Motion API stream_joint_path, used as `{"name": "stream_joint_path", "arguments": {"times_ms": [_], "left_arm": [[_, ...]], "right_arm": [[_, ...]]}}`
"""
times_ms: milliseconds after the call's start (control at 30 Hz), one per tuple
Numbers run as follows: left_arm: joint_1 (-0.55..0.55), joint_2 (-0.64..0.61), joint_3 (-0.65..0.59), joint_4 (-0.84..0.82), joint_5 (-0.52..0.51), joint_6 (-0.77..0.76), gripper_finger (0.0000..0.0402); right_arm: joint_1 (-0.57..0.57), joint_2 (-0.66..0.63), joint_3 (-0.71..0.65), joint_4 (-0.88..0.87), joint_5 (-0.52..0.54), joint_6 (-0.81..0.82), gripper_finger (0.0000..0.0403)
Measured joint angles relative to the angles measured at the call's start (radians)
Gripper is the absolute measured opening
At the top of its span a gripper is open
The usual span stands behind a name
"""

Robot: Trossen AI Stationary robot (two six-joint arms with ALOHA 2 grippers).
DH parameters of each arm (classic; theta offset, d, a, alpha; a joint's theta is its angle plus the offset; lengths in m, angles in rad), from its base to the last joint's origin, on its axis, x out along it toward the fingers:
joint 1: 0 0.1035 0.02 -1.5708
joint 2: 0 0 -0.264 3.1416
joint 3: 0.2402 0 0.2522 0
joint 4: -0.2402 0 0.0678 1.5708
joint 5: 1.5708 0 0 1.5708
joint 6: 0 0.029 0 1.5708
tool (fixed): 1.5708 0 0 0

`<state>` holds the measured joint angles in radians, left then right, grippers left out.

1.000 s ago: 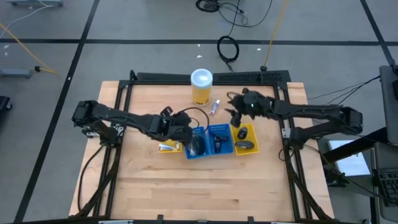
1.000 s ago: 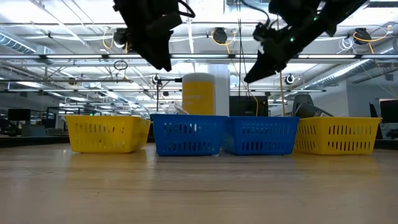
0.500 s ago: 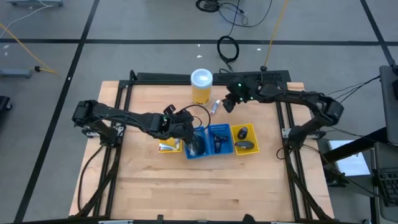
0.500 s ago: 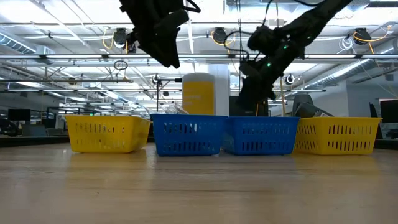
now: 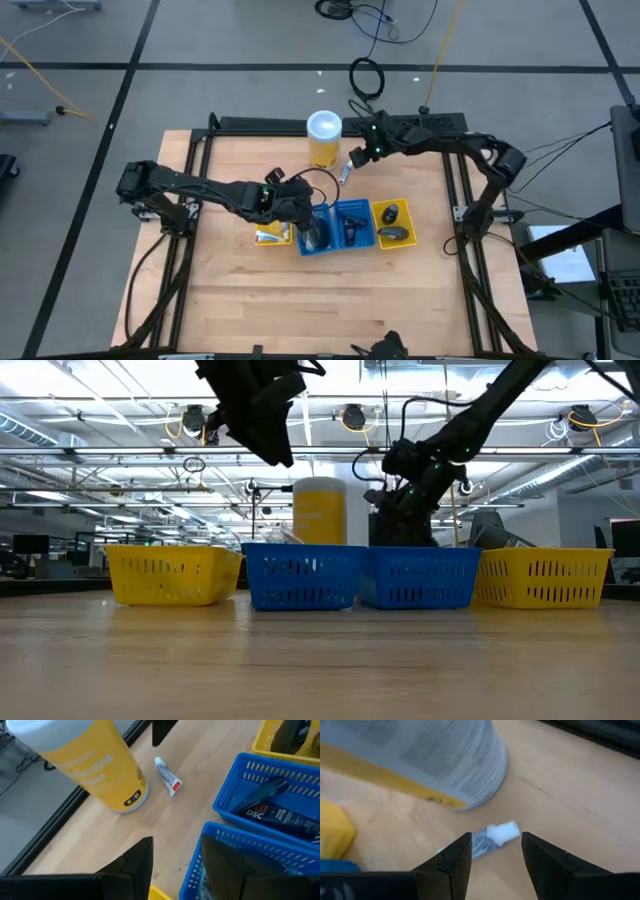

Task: Pick & Place Travel size toiletries
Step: Put the white toothpaste into the left yellow bin

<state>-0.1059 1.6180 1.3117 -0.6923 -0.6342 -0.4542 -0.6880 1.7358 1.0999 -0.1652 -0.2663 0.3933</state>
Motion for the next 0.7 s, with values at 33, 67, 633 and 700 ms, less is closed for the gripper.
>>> {"name": "stream_joint_path", "arguments": {"times_ms": [33, 67, 633, 700], "left_arm": [[0.0, 0.0, 0.0, 0.005, 0.0, 0.001, 0.0166], [0.0, 0.0, 0.0, 0.008, 0.0, 0.001, 0.0166], [0.0, 0.0, 0.0, 0.008, 0.0, 0.006, 0.0166], [0.0, 0.0, 0.0, 0.008, 0.0, 0.001, 0.0166]], "right_arm": [[-0.001, 0.01, 0.0, 0.004, 0.0, 0.01, 0.0164], [-0.001, 0.018, 0.0, 0.004, 0.0, 0.017, 0.0164], [0.0, 0.051, -0.001, 0.044, 0.004, 0.13, 0.0164], [0.001, 0.054, -0.001, 0.05, 0.004, 0.143, 0.0164]]}}
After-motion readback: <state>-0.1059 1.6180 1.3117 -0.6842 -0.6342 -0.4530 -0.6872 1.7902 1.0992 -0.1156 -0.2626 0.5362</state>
